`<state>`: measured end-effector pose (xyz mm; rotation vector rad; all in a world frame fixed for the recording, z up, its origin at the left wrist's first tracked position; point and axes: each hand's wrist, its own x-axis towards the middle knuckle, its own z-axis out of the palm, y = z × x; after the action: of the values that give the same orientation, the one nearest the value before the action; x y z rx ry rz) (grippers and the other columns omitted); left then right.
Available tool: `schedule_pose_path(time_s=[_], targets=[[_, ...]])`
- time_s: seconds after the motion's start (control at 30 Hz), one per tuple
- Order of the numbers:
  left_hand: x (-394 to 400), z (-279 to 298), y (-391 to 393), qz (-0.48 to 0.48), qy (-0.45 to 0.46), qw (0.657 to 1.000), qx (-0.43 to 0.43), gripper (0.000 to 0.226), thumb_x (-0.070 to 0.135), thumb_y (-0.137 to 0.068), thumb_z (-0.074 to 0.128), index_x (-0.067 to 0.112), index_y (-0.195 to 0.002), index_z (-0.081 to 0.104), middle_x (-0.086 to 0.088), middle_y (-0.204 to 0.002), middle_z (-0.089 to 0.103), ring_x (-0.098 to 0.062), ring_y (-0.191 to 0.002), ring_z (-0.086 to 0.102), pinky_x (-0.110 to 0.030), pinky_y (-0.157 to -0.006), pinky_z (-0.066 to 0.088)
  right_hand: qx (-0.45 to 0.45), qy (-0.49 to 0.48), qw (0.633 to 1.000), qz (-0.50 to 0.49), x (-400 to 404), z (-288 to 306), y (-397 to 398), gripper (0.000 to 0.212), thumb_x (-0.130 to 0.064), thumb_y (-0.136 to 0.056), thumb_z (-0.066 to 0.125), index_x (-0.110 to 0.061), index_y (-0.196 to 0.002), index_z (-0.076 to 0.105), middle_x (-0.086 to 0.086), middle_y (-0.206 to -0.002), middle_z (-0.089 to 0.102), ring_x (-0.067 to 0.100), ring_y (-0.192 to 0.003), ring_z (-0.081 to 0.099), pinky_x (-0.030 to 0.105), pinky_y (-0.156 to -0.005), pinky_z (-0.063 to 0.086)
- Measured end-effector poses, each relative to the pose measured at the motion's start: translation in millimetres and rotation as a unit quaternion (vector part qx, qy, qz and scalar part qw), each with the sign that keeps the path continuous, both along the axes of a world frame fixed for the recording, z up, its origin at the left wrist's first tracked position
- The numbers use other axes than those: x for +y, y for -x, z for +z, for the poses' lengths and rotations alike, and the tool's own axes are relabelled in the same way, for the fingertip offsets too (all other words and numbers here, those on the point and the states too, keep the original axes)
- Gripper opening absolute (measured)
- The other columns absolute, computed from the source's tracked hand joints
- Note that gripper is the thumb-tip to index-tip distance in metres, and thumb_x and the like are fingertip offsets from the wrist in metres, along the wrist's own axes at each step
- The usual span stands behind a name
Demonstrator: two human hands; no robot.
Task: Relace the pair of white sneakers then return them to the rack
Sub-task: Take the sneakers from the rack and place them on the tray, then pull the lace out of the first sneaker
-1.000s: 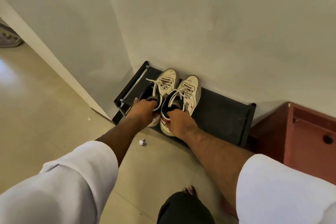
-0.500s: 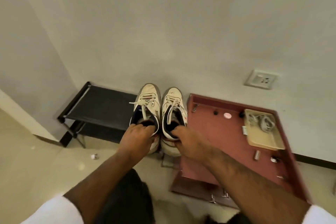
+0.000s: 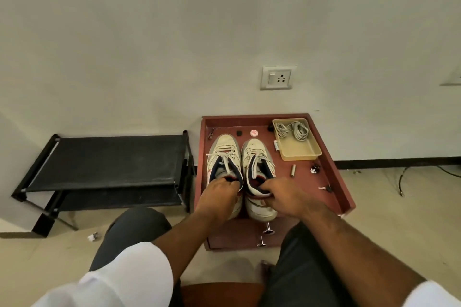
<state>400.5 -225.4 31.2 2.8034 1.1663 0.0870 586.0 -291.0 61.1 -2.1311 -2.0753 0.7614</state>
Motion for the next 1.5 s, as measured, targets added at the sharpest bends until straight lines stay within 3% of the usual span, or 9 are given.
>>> schedule_pose_path(time_s=[0.2, 0.37, 0.53, 0.63, 0.8, 1.07, 1.17, 1.3, 1.5], targets=[[10.7, -22.2, 5.4, -0.009, 0.066, 0.996, 0.052, 0.033, 0.030, -0.099, 0.047, 0.009, -0.122, 0.056, -0.012, -0.122, 0.063, -0.030, -0.115, 0.052, -0.036, -0.092, 0.037, -0.017, 0.048, 0.998, -0.044, 12.8, -33.7, -1.4, 0.033, -0.019, -0.080, 0.069, -0.026, -0.112, 0.071, -0.001, -0.106, 0.071, 0.021, -0.100, 0.066, 0.034, -0.083, 0.052], [30.1, -4.3, 36.5, 0.027, 0.146, 0.953, -0.263, 0.033, 0.045, -0.096, 0.053, 0.019, -0.099, 0.073, 0.009, -0.088, 0.069, -0.004, -0.081, 0.060, -0.027, -0.073, 0.051, -0.001, -0.077, 0.987, -0.143, 14.0, 9.1, 12.8, 0.020, -0.037, -0.085, 0.072, -0.029, -0.103, 0.074, -0.008, -0.095, 0.067, 0.012, -0.090, 0.060, 0.020, -0.071, 0.038], [93.5, -11.3, 50.9, 0.181, 0.259, 0.868, -0.383, 0.030, 0.028, -0.095, 0.060, 0.023, -0.125, 0.064, 0.010, -0.119, 0.063, -0.004, -0.108, 0.060, -0.033, -0.092, 0.055, 0.082, -0.171, 0.965, -0.180, 76.5, 16.1, 40.5, 0.022, -0.009, -0.091, 0.065, -0.018, -0.110, 0.074, -0.007, -0.107, 0.070, 0.008, -0.101, 0.063, -0.003, -0.080, 0.028], [112.9, -17.5, 47.1, 0.149, 0.390, 0.834, -0.360, 0.035, 0.028, -0.094, 0.063, 0.024, -0.129, 0.063, 0.010, -0.118, 0.067, -0.003, -0.108, 0.062, -0.031, -0.095, 0.054, 0.096, -0.098, 0.981, -0.137, 115.2, -5.6, 52.3, 0.033, -0.001, -0.093, 0.057, -0.017, -0.118, 0.070, -0.002, -0.119, 0.069, 0.011, -0.110, 0.062, 0.003, -0.087, 0.033], [119.2, -23.4, 41.8, 0.162, 0.378, 0.839, -0.357, 0.014, 0.019, -0.087, 0.071, 0.021, -0.099, 0.076, 0.012, -0.089, 0.074, 0.005, -0.087, 0.066, -0.009, -0.076, 0.050, 0.115, 0.023, 0.987, -0.114, 127.7, -32.8, 42.3, 0.056, 0.009, -0.087, 0.048, -0.027, -0.126, 0.065, -0.006, -0.128, 0.065, 0.011, -0.115, 0.060, 0.022, -0.097, 0.046], [119.1, -8.6, 31.0, 0.152, 0.420, 0.780, -0.437, 0.009, 0.010, -0.085, 0.071, 0.008, -0.093, 0.076, 0.004, -0.075, 0.073, -0.001, -0.066, 0.063, -0.013, -0.061, 0.048, 0.162, 0.050, 0.985, 0.010, 139.3, -36.0, 31.2, 0.056, 0.010, -0.089, 0.046, -0.027, -0.128, 0.063, -0.010, -0.150, 0.039, 0.009, -0.139, 0.035, 0.028, -0.113, 0.033], [118.4, -11.1, 35.5, 0.171, 0.406, 0.781, -0.443, 0.009, 0.013, -0.084, 0.073, 0.008, -0.091, 0.076, 0.003, -0.072, 0.071, -0.003, -0.061, 0.060, -0.013, -0.055, 0.046, 0.253, 0.068, 0.964, -0.050, 139.6, -29.5, 25.0, 0.040, -0.001, -0.094, 0.053, -0.030, -0.117, 0.068, -0.015, -0.138, 0.052, 0.007, -0.126, 0.049, 0.028, -0.100, 0.045], [114.4, -8.6, 32.7, 0.178, 0.405, 0.769, -0.462, 0.013, 0.014, -0.084, 0.072, 0.006, -0.093, 0.076, 0.003, -0.069, 0.070, -0.004, -0.056, 0.056, -0.014, -0.052, 0.045, 0.364, 0.087, 0.921, -0.108, 135.6, -21.1, 23.7, 0.016, -0.020, -0.087, 0.071, -0.031, -0.099, 0.074, -0.014, -0.090, 0.073, 0.002, -0.074, 0.065, 0.019, -0.066, 0.054], [113.3, -8.4, 27.1, 0.197, 0.460, 0.763, -0.410, 0.027, 0.015, -0.101, 0.048, 0.017, -0.121, 0.066, 0.015, -0.083, 0.068, 0.006, -0.064, 0.061, -0.008, -0.052, 0.043, 0.381, 0.026, 0.905, -0.185, 134.2, -30.8, 26.0, 0.011, -0.006, -0.085, 0.072, -0.017, -0.086, 0.072, 0.007, -0.083, 0.072, 0.016, -0.073, 0.065, 0.031, -0.066, 0.057]])
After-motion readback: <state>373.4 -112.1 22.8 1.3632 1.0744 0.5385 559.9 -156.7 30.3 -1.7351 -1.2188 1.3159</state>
